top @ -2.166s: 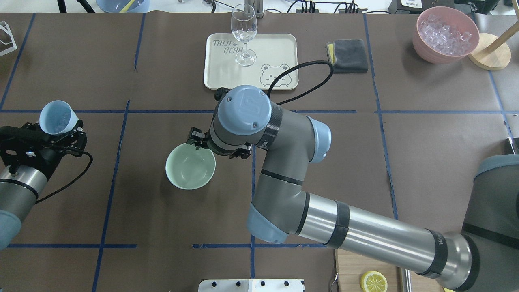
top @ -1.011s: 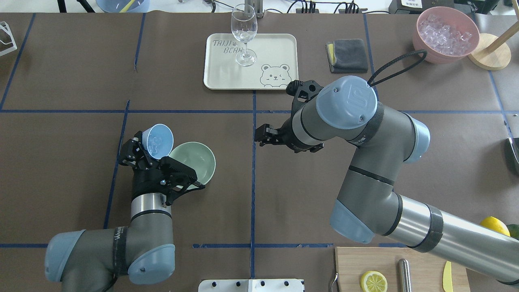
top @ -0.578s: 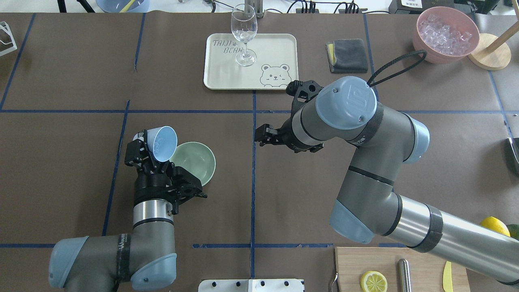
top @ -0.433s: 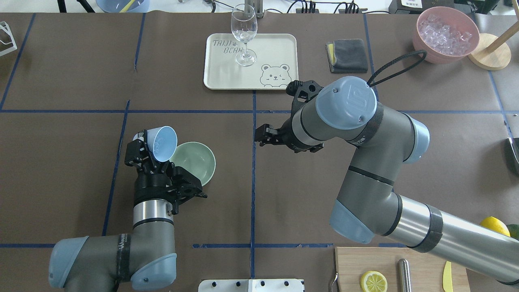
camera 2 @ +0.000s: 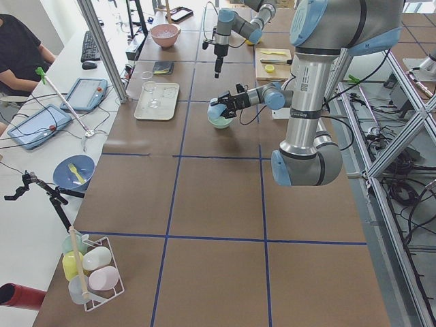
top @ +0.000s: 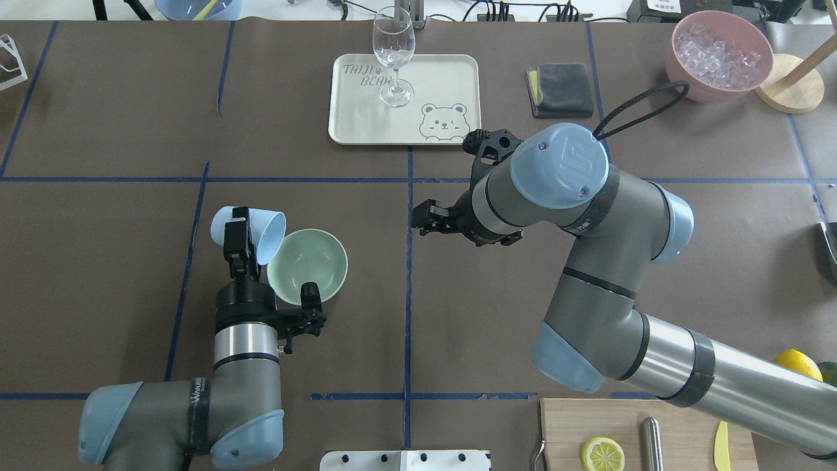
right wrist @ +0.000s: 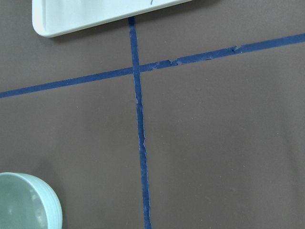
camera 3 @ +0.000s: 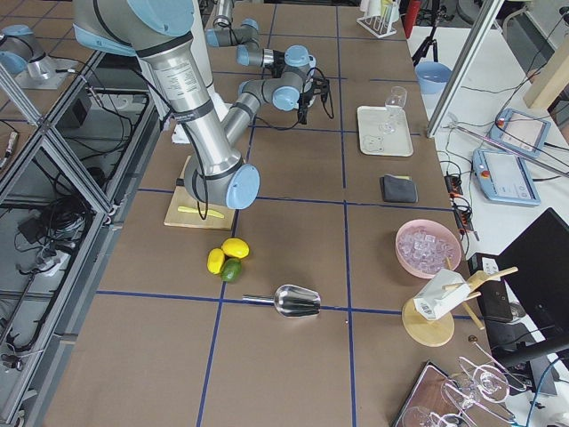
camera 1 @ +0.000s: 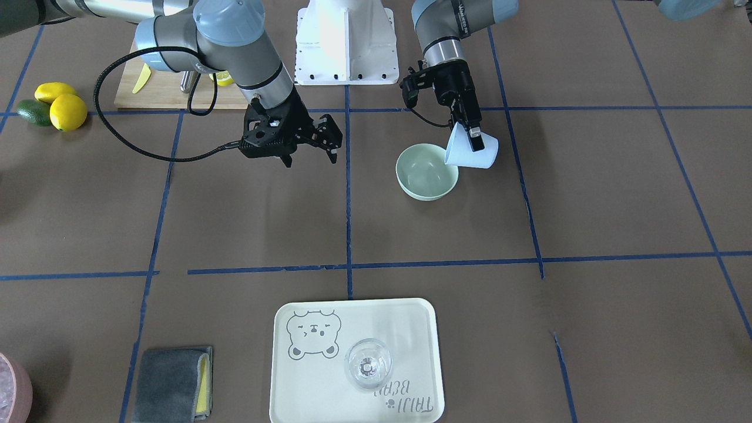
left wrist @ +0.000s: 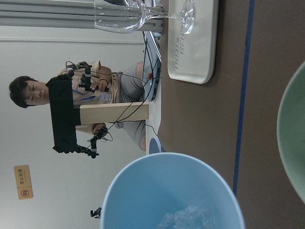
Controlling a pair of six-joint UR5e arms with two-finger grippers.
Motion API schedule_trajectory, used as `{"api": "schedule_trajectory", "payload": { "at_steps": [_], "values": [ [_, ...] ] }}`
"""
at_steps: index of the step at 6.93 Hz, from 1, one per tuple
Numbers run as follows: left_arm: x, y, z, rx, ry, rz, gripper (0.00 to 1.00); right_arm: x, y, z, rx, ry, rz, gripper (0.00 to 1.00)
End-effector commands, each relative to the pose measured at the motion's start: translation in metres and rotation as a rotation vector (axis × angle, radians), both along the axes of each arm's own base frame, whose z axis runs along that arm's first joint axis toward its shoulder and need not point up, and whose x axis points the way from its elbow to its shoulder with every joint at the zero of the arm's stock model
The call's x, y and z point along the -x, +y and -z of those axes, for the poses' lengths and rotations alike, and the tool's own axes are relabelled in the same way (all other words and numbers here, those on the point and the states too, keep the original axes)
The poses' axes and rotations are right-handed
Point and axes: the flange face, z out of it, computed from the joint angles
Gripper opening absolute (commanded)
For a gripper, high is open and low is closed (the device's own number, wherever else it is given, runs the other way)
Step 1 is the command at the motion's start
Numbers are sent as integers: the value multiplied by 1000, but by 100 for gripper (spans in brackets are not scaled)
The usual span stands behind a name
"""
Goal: Pour ice into bowl
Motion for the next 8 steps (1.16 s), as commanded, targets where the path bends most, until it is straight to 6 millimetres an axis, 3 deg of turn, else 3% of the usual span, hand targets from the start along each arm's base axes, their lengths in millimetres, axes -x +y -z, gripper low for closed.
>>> {"api": "schedule_trajectory", "payload": {
  "at_steps": [1, 5, 8],
  "values": [
    [1, -2, 1, 0, -204, -67, 0, 1, 0, -1, 0, 2, 0, 100],
    [1, -2, -4, -13, -434, -116, 0, 1, 1, 3, 4, -6, -3, 100],
    [0, -3, -6, -15, -448, -115, 0, 1, 2, 3, 5, -6, -2, 100]
  ]
}}
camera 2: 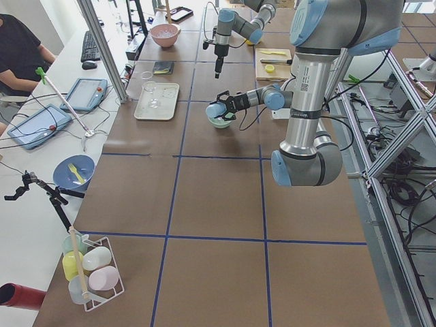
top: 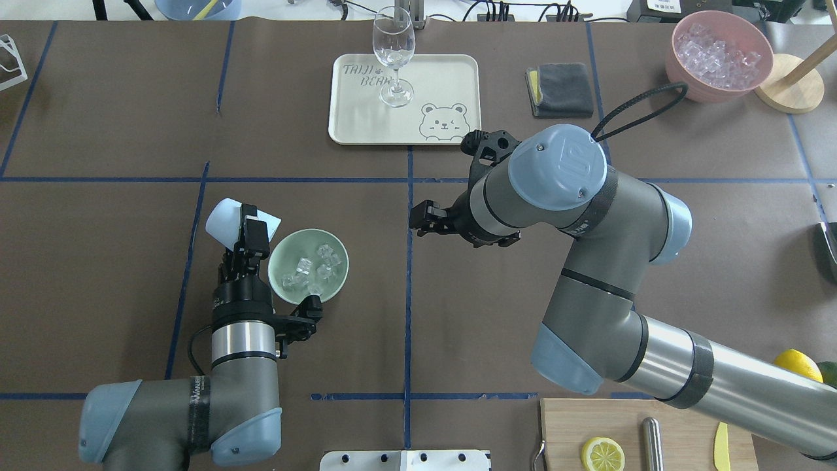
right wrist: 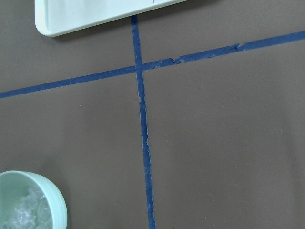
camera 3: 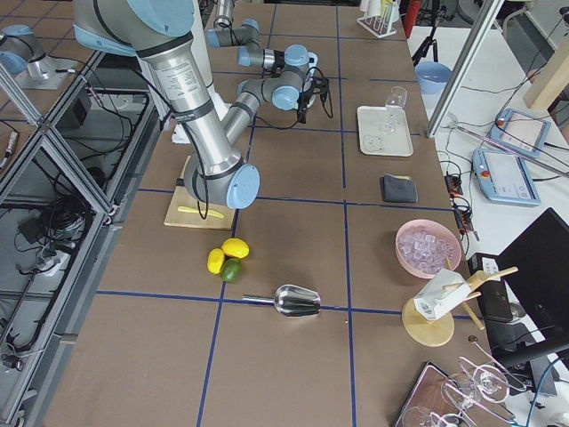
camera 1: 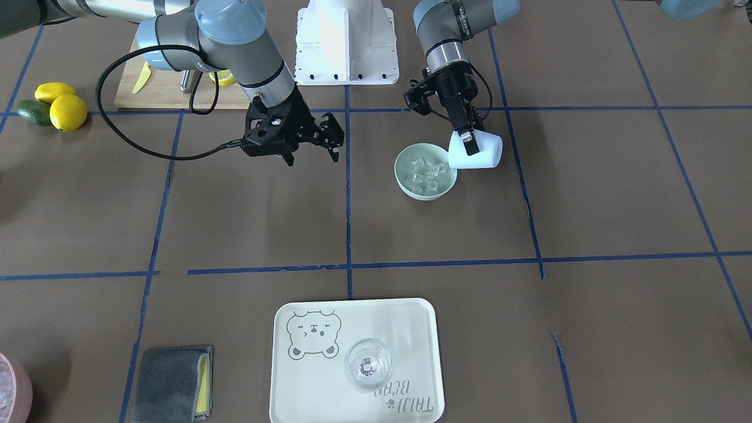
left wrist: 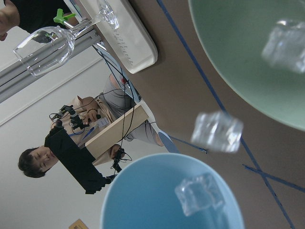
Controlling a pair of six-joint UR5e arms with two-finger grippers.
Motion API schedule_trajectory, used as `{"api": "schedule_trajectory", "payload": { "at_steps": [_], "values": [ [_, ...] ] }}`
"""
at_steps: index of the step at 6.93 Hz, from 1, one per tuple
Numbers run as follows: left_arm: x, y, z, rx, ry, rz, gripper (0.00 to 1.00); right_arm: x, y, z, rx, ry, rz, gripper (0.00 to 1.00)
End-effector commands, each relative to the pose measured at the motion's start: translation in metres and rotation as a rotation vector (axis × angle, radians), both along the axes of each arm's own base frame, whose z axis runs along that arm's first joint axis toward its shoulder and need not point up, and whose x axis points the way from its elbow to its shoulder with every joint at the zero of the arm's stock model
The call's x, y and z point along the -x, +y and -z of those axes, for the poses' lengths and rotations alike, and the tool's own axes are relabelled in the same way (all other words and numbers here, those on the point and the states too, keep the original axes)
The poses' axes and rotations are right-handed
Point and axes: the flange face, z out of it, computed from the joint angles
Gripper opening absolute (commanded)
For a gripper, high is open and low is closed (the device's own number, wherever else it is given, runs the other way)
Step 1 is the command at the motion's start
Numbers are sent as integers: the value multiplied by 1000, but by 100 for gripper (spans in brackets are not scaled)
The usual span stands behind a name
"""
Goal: Pour ice into bowl
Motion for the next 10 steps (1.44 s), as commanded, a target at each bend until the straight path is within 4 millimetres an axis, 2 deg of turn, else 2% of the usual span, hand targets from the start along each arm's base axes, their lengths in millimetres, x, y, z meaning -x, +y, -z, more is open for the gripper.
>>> {"api": "schedule_trajectory", "payload": {
  "at_steps": [1, 4, 6, 8, 9, 10],
  "values": [
    [0, 0, -1, -1, -26, -5, 0, 1, 1, 0, 2, 0, 1, 100],
    [-1, 0, 8, 1, -12, -8, 0, 1, 1, 0, 3, 0, 0, 100],
    [18, 1, 26, 28, 68, -14, 0, 3, 3, 1, 2, -2, 1, 100],
    [26, 2, 34, 86, 257, -21, 0, 6, 7, 2, 1, -1, 6, 100],
    [34, -1, 44, 112, 441, -42, 0, 9, 9, 3, 1, -2, 8, 100],
    [43, -2, 31, 150, 582, -79, 0, 10, 10, 4, 1, -2, 12, 100]
  ]
}}
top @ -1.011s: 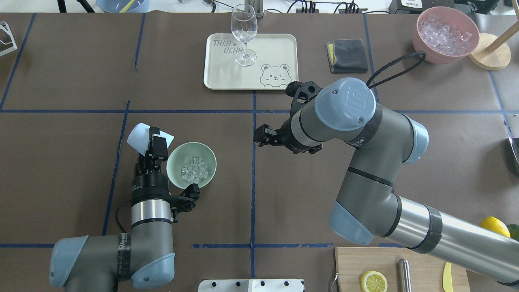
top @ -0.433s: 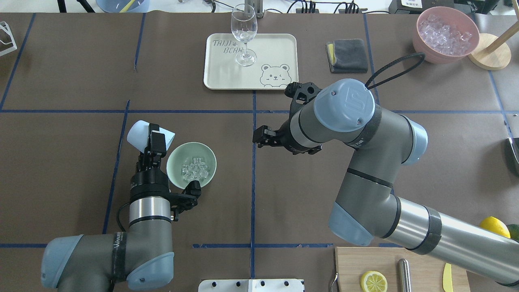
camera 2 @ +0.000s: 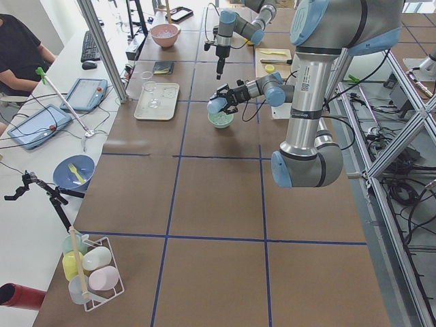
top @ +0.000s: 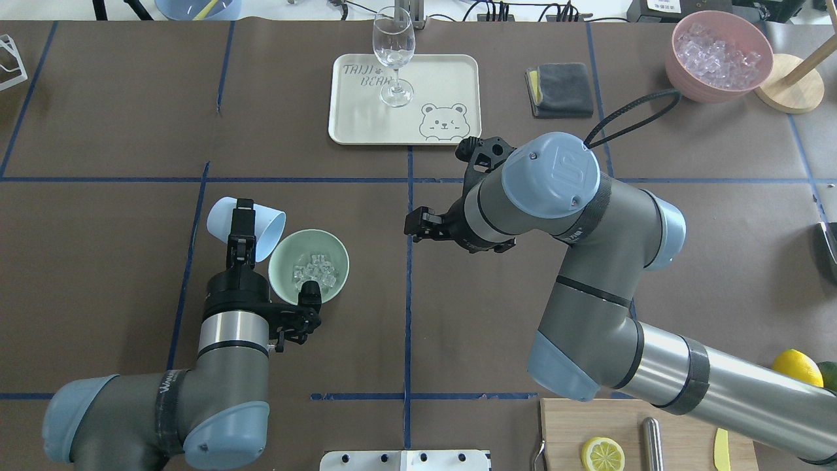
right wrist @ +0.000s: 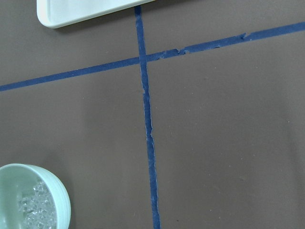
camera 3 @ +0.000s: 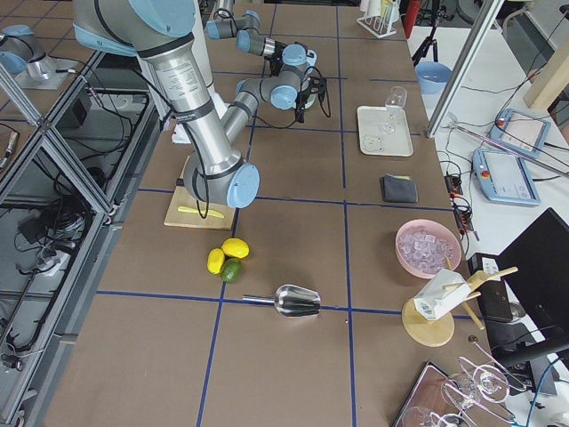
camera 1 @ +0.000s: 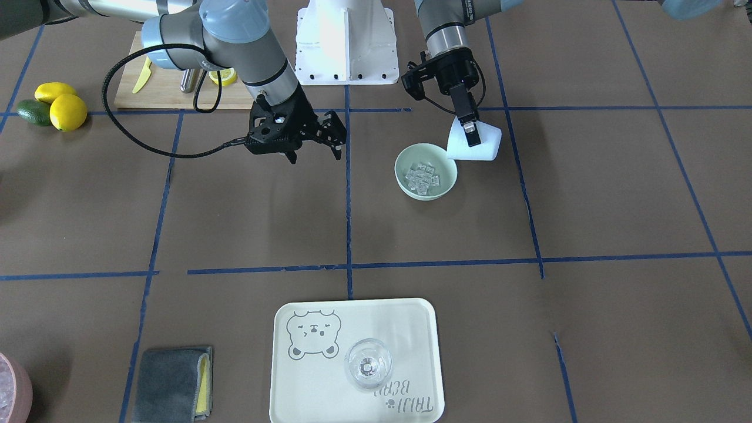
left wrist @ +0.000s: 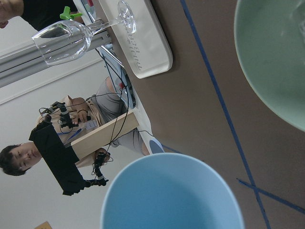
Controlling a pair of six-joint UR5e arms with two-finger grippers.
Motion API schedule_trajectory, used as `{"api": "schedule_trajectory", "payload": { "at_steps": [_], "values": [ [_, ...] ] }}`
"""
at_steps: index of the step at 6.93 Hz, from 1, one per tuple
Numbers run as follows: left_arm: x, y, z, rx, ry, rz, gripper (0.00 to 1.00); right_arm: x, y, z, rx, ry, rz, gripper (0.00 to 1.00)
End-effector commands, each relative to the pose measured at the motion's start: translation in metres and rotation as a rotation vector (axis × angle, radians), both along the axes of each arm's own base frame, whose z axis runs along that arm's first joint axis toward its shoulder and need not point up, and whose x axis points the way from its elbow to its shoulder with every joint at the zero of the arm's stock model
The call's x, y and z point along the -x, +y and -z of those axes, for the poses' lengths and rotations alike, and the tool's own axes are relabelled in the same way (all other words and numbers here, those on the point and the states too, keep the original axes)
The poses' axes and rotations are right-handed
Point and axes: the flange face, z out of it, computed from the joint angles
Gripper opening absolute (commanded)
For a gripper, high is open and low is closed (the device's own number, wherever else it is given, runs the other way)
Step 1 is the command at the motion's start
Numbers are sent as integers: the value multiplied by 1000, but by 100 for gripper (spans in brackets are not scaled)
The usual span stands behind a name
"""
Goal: Pour ice into bowl
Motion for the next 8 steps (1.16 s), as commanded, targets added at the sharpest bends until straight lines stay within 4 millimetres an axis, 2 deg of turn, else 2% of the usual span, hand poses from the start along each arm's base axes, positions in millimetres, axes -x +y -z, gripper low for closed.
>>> {"api": "schedule_trajectory", "payload": {
  "at_steps": [1, 2, 3, 4, 5, 6, 7, 8],
  "values": [
    [35, -9, -29, 38, 334, -3, 0, 3, 1, 2, -1, -1, 2, 100],
    [55, -10, -52, 67, 490, 24, 0, 3, 1, 3, -4, 0, -2, 100],
    [75, -18, -64, 88, 572, 38, 0, 4, 1, 4, -6, 0, -4, 100],
    [94, -20, -87, 106, 633, 80, 0, 4, 1, 4, -6, 0, -4, 100],
    [122, -17, -120, 135, 715, 86, 0, 6, 2, 4, -6, 1, -1, 100],
    [155, -11, -169, 151, 858, 104, 0, 11, 5, 8, -3, -2, 4, 100],
    [174, -13, -204, 158, 970, 136, 0, 33, -1, 23, 15, -5, 3, 100],
    [181, -18, -218, 184, 1084, 174, 0, 69, -2, 37, 40, 11, -4, 100]
  ]
}}
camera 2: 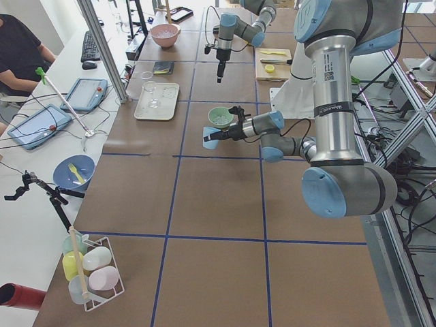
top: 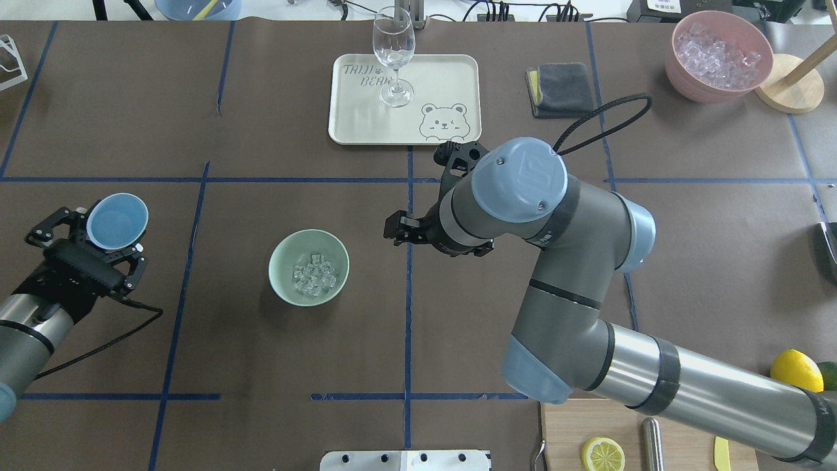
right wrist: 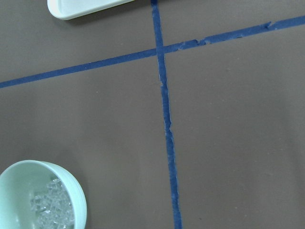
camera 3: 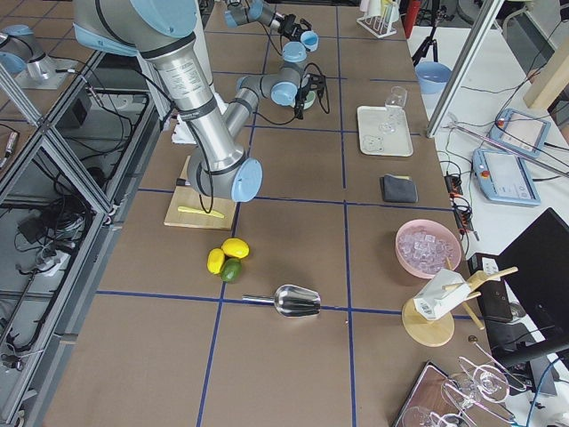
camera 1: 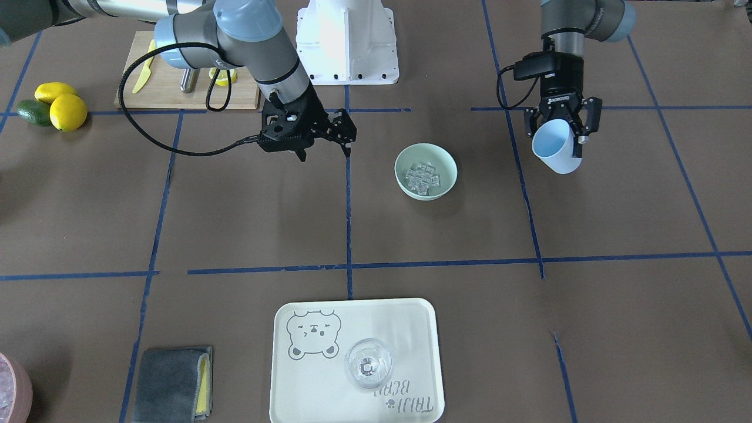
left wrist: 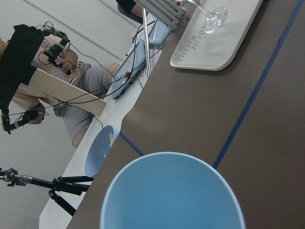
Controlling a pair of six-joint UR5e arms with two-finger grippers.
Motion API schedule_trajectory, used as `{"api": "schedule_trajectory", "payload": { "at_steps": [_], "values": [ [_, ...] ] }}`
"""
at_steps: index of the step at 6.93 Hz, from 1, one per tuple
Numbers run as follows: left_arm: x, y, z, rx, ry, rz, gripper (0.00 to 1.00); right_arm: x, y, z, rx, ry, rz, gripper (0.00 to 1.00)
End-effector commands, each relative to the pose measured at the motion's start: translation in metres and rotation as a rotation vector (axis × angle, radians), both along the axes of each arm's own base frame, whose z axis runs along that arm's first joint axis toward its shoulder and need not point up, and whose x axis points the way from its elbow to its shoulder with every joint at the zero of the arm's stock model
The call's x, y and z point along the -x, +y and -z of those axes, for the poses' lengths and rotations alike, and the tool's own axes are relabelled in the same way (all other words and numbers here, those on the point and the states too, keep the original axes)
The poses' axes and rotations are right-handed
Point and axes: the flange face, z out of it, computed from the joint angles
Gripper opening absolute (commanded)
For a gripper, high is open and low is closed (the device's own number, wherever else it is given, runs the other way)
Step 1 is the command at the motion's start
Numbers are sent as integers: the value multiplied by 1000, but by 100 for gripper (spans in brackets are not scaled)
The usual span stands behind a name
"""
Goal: Pour ice into bowl
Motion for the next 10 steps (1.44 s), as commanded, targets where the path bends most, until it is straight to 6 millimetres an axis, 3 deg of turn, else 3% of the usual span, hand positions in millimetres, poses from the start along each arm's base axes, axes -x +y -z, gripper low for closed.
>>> {"api": "schedule_trajectory", "payload": {
  "at_steps": [1, 2, 3, 4, 5, 6, 7, 8, 9, 10],
  "values": [
    [27, -1, -59, 113, 221, 90, 0, 60, 3, 15, 10, 43, -27, 100],
    [39, 3, -79, 185, 330, 143, 0, 78, -3, 28, 30, 50, -51, 100],
    [39, 5, -85, 241, 379, 128, 0, 100, -14, 43, 34, 64, -53, 100],
    [53, 3, -101, 294, 356, 113, 0, 120, -23, 51, 36, 68, -59, 100],
    [67, -1, -106, 301, 341, 138, 0, 133, -20, 47, 36, 71, -50, 100],
    [82, -14, -103, 314, 365, 163, 0, 149, -3, 40, 41, 87, -21, 100],
    [96, -26, -91, 330, 406, 168, 0, 156, 5, 36, 53, 95, -14, 83],
    [98, -27, -93, 331, 403, 174, 0, 158, 9, 36, 79, 91, -24, 53],
    [97, -27, -93, 330, 405, 174, 0, 158, 10, 37, 82, 89, -21, 10],
    [97, -28, -96, 332, 400, 177, 0, 156, 9, 39, 81, 84, -23, 0]
  ]
}}
